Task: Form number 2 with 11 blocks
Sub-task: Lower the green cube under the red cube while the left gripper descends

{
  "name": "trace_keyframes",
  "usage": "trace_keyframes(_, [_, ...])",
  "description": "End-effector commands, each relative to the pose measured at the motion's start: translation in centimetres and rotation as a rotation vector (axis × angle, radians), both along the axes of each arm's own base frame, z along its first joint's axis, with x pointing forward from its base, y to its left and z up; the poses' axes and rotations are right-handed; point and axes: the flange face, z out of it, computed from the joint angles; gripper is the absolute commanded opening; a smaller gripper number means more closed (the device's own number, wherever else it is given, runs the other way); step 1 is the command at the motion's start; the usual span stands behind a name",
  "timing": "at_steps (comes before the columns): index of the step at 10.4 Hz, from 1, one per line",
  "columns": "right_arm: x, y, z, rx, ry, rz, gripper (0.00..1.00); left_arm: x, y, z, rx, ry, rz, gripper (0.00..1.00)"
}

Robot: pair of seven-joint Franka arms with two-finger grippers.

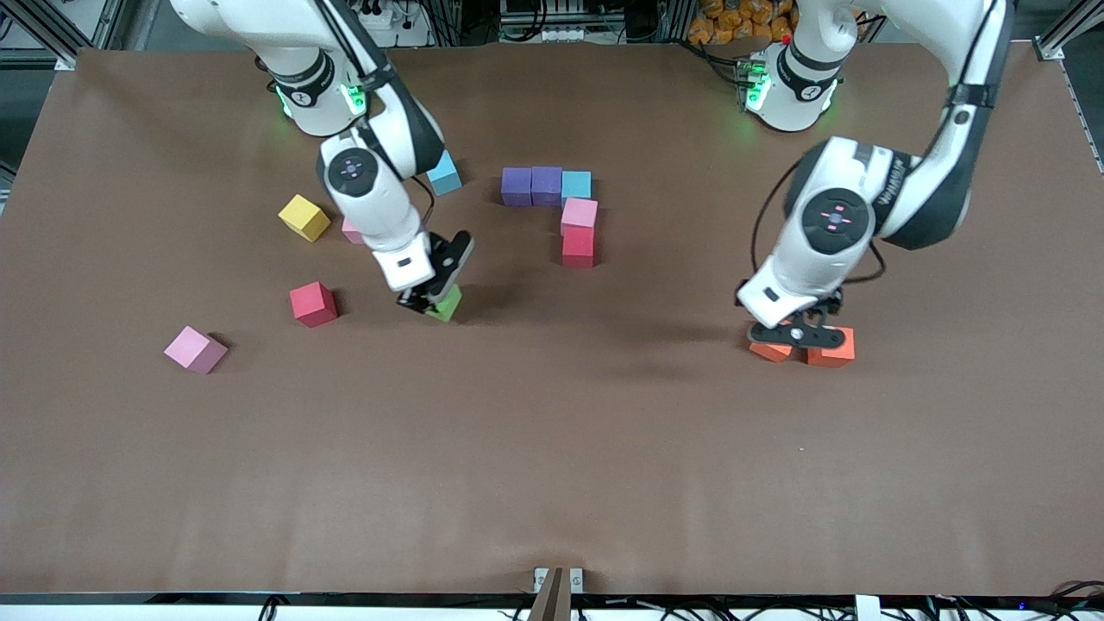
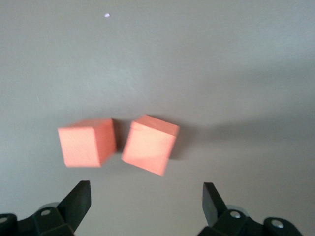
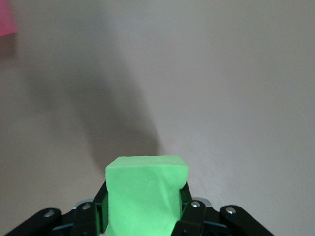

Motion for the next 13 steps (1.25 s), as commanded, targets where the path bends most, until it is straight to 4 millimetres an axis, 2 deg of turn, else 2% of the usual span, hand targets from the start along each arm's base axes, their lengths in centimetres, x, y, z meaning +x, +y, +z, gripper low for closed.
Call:
trace_keyframes(1, [-1.6, 3.9, -0.8, -0.015, -0.024, 0.191, 0.02, -0.6, 1.6, -3.1, -0.004, -0.011, -0.109, 1.0])
trace_keyframes(3, [-3.4, 7.1, -1.3, -0.021, -0.037, 0.287, 0.0, -0.2, 2.4, -5.2, -0.008, 0.0, -0.173, 1.0])
trace_keyframes(5, [-4.4, 9.8, -2.2, -0.026, -0.039, 0.311, 0.0, 0.0, 2.5, -6.3, -0.018, 0.0, -0.22, 1.0])
trace_keyframes(7, [-4.2, 10.9, -3.3, -0.025, -0.033, 0.317, 0.0, 0.2, 2.5, -7.1, -0.035, 0.011, -0.297, 1.0])
trace_keyframes(10, [-6.4, 13.4, -3.8, 0.021, 0.001, 0.302, 0.0, 0.0, 2.5, -7.8, -0.111, 0.033, -0.254, 1.0])
trace_keyframes(13, [-8.5, 15.0, -4.1, 0.065, 0.038, 0.289, 0.0, -0.5, 2.7, -9.1, -0.111, 0.058, -0.251, 1.0])
